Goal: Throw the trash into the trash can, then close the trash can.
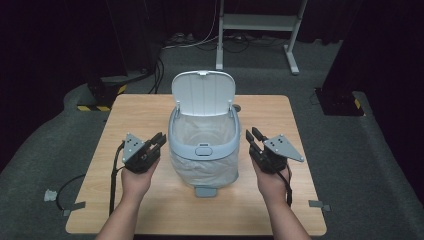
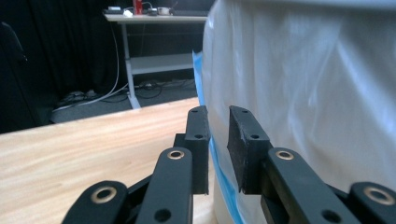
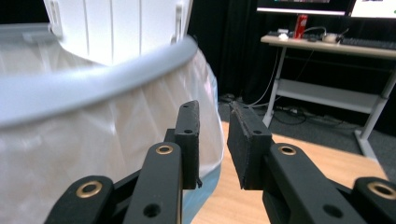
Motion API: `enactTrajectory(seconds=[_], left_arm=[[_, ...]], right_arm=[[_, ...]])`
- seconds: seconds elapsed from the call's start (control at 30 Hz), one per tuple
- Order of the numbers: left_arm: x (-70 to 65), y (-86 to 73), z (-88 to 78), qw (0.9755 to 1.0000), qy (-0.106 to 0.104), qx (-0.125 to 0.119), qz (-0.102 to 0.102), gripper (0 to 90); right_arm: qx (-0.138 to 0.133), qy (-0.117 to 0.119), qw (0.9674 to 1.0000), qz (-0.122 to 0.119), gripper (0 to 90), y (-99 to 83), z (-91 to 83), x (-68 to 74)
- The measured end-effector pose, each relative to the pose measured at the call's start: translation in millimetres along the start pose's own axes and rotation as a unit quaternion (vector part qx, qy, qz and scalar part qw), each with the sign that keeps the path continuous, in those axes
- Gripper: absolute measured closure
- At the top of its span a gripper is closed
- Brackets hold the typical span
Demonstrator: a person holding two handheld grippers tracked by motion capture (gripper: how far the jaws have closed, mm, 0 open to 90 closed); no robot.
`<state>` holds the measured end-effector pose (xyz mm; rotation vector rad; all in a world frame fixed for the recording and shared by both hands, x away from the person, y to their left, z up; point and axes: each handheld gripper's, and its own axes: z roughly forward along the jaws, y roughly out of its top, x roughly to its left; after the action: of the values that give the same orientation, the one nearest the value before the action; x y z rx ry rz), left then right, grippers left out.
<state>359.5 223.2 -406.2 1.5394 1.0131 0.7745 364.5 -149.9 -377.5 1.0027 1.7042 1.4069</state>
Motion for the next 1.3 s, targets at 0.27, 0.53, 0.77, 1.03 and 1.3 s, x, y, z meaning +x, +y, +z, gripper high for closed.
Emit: enactTrajectory(seconds=[0.27, 0.53, 0.77, 1.03, 1.3], left_arm=[[7.7, 30.1, 6.2, 1.0, 0.005, -0.004, 0.001, 73.3], [15.7, 55.0, 23.6, 0.9999, 0.009, -0.002, -0.004, 70.5], [21.2, 78.7, 42.2, 0.9999, 0.015, 0.0, -0.006, 69.8], [23.8, 102.0, 65.7, 0.9997, 0.019, 0.009, -0.015, 66.9], [13.4, 115.1, 69.8, 0.9999, 0.002, -0.008, -0.012, 63.6]], right_arm=[[-0.015, 0.0, 0.9999, -0.008, 71.0, 21.7, 8.1, -1.4], [-0.019, -0.006, 0.9998, -0.001, 71.1, 35.9, 20.0, -5.6], [-0.017, -0.013, 0.9998, 0.002, 71.8, 54.8, 35.0, -12.6], [-0.007, -0.013, 0.9999, -0.008, 72.0, 84.4, 68.7, -12.7], [0.003, -0.006, 0.9997, -0.025, 71.8, 91.9, 85.9, -11.6]])
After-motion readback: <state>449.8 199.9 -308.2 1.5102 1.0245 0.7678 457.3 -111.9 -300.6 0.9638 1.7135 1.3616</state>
